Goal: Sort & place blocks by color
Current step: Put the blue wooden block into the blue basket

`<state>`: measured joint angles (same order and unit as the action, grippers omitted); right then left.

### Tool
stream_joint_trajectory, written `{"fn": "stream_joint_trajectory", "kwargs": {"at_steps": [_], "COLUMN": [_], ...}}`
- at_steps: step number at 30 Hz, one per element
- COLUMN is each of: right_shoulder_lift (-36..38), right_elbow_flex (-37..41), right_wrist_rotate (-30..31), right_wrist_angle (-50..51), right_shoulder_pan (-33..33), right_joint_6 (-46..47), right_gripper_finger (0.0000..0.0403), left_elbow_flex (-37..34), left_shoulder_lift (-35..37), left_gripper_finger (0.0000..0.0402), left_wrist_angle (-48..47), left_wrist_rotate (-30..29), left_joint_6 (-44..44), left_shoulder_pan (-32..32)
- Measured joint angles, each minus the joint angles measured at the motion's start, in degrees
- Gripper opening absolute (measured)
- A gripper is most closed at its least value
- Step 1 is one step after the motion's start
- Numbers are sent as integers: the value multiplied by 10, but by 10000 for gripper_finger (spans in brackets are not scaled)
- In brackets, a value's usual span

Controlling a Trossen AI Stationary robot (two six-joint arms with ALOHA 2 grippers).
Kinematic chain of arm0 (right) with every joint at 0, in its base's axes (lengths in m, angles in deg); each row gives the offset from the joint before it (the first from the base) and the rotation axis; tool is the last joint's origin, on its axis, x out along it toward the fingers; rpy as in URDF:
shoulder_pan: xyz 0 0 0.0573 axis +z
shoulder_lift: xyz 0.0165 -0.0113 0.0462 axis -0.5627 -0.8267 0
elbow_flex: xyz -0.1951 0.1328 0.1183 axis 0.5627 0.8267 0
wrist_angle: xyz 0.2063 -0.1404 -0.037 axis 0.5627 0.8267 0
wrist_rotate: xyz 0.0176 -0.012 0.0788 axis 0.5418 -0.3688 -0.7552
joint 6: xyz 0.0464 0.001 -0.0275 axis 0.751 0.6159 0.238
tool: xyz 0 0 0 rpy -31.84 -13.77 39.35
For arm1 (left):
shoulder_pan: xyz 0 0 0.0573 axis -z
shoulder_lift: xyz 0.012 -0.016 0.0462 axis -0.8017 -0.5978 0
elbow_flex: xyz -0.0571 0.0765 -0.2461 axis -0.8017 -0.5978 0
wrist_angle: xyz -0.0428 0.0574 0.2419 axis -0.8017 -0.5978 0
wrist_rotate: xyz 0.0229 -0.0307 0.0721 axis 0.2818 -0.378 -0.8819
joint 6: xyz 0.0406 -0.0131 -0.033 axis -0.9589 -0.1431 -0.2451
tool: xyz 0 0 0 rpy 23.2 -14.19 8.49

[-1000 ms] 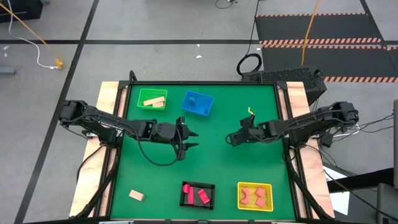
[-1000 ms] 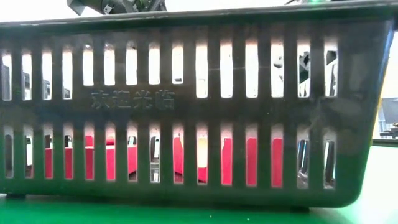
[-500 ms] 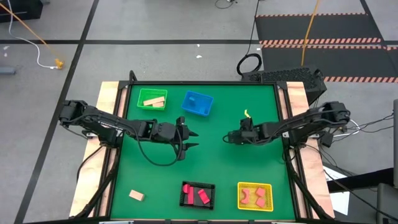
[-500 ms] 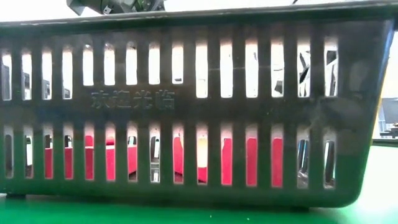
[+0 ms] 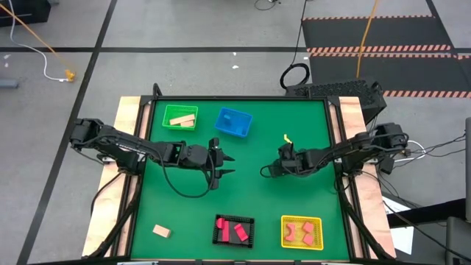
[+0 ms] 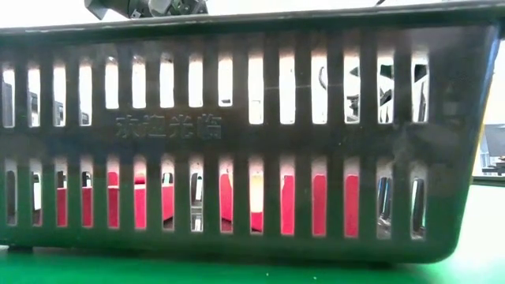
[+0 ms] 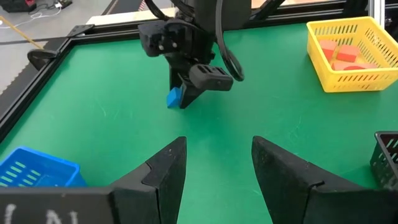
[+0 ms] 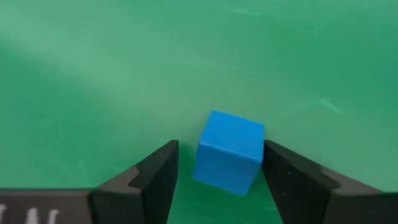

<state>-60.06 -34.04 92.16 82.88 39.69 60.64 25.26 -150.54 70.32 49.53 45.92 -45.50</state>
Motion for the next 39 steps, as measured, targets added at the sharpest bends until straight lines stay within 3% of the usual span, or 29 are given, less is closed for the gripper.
{"fn": "stream_joint_trajectory", "kwargs": {"at_steps": [4,12,19,24,31,35,39], "right_shoulder_lift": [-1,0,2,29,23,8,-18], "right_elbow_flex": [1,1,2,2,1,1,1], "right_wrist_rotate": [0,5,4,6,7,6,3], "right_wrist_angle": [-1,-3,-59,-188,-502,-579,-618], "right_shoulder_pan": [-1,-6,-19,-44,-85,-115,-138], "right_joint_6": [-77,-137,-176,-269,-453,-485,-488], "right_gripper_finger": [193,116,116,116,116,116,116], "left_elbow_flex": [0,0,0,0,0,0,0], "left_shoulder_lift": [0,0,0,0,0,0,0], "left_gripper_finger": [184,184,184,184,184,184,184], "left_wrist_angle": [0,1,6,21,50,33,-27], "left_wrist_rotate": [0,0,0,0,-1,-1,-1], "left_joint_6": [0,0,2,2,20,80,200], "left_shoulder_pan": [0,0,0,-2,-18,-25,-29]}}
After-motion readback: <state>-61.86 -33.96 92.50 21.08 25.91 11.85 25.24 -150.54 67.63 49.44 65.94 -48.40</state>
